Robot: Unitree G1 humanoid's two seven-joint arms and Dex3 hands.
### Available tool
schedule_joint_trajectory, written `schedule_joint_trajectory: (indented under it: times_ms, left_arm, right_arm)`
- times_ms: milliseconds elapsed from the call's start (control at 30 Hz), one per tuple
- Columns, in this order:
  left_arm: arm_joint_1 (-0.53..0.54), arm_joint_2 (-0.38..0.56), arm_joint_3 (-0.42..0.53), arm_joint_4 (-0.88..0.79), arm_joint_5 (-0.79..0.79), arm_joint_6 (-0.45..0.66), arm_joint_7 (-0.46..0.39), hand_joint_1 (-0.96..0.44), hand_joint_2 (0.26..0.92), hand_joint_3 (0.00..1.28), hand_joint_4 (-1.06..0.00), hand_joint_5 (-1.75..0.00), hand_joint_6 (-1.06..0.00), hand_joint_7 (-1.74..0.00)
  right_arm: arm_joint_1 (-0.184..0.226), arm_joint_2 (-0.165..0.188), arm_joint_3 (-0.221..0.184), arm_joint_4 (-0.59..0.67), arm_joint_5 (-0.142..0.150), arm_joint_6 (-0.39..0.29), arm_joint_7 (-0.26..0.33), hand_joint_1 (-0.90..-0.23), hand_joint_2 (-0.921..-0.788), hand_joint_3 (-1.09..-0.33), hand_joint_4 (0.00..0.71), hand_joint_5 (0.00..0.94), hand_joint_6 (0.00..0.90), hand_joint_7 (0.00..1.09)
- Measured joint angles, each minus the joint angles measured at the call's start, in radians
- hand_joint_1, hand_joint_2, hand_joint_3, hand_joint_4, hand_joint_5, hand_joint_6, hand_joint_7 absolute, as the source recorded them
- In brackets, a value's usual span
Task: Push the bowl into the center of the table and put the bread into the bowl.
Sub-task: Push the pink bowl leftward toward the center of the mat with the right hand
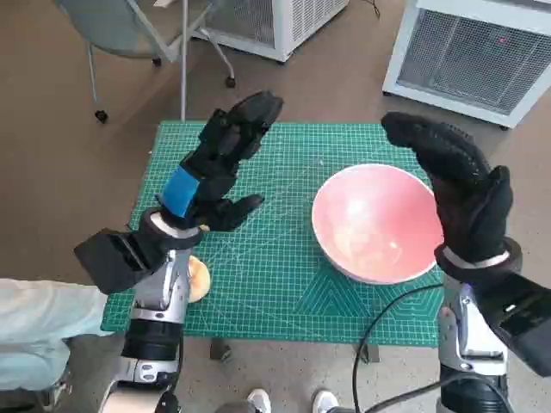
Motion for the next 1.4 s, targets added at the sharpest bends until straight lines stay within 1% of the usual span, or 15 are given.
schedule_joint_trajectory:
  times_ms: [567,700,767,800,900,1000,1067,1167,1267,1400]
  left_arm:
    - [-0.001,0.004,0.006,0.014,0.0,0.0,0.0,-0.54,0.921,0.38,-0.17,-0.01,0.0,-0.51]
    - [-0.001,0.004,0.006,0.014,0.002,-0.001,0.0,-0.55,0.921,0.38,-0.17,-0.01,-0.01,-0.51]
    - [-0.001,0.004,0.006,0.014,0.003,-0.003,0.001,-0.55,0.921,0.38,-0.17,-0.01,-0.01,-0.51]
    - [-0.001,0.004,0.006,0.015,0.005,-0.004,0.002,-0.55,0.921,0.38,-0.17,-0.01,-0.01,-0.51]
    - [-0.001,0.004,0.009,0.015,0.009,-0.006,0.007,-0.55,0.921,0.38,-0.18,-0.01,-0.01,-0.51]
    - [-0.001,0.004,0.011,0.015,0.01,-0.007,0.014,-0.55,0.921,0.38,-0.18,-0.01,-0.01,-0.5]
    - [-0.001,0.003,0.012,0.016,0.012,-0.01,0.019,-0.55,0.921,0.38,-0.19,-0.01,-0.01,-0.5]
    - [-0.001,0.004,0.015,0.02,0.015,-0.019,0.023,-0.55,0.921,0.38,-0.19,-0.01,-0.01,-0.5]
    - [-0.001,0.003,0.017,0.029,0.018,-0.028,0.029,-0.55,0.921,0.38,-0.2,-0.02,-0.01,-0.5]
    - [-0.001,0.001,0.017,0.045,0.022,-0.035,0.034,-0.56,0.921,0.38,-0.21,-0.02,-0.02,-0.49]
  right_arm:
    - [0.003,-0.005,-0.013,0.01,0.001,-0.009,0.0,-0.648,-0.921,-0.741,0.065,0.005,-0.001,0.41]
    - [0.013,-0.016,-0.03,0.012,0.013,-0.011,0.003,-0.651,-0.921,-0.74,0.064,0.004,-0.001,0.41]
    - [0.019,-0.026,-0.042,0.018,0.022,-0.015,0.008,-0.65,-0.921,-0.742,0.062,0.003,-0.001,0.41]
    - [0.025,-0.034,-0.053,0.024,0.033,-0.018,0.012,-0.648,-0.921,-0.748,0.058,0.002,-0.001,0.41]
    - [0.042,-0.046,-0.081,0.032,0.05,-0.026,0.014,-0.651,-0.921,-0.758,0.051,0.0,-0.001,0.4]
    - [0.062,-0.056,-0.117,0.05,0.056,-0.052,0.014,-0.657,-0.921,-0.766,0.043,0.0,-0.001,0.39]
    - [0.074,-0.06,-0.142,0.079,0.055,-0.08,0.009,-0.657,-0.921,-0.766,0.036,0.0,-0.001,0.38]
    - [0.081,-0.061,-0.178,0.149,0.052,-0.131,-0.006,-0.655,-0.921,-0.761,0.027,0.0,-0.001,0.37]
    - [0.079,-0.061,-0.217,0.263,0.047,-0.192,-0.029,-0.641,-0.921,-0.762,0.02,0.0,-0.001,0.35]
    - [0.07,-0.061,-0.246,0.405,0.038,-0.252,-0.064,-0.626,-0.921,-0.78,0.006,0.0,-0.001,0.33]
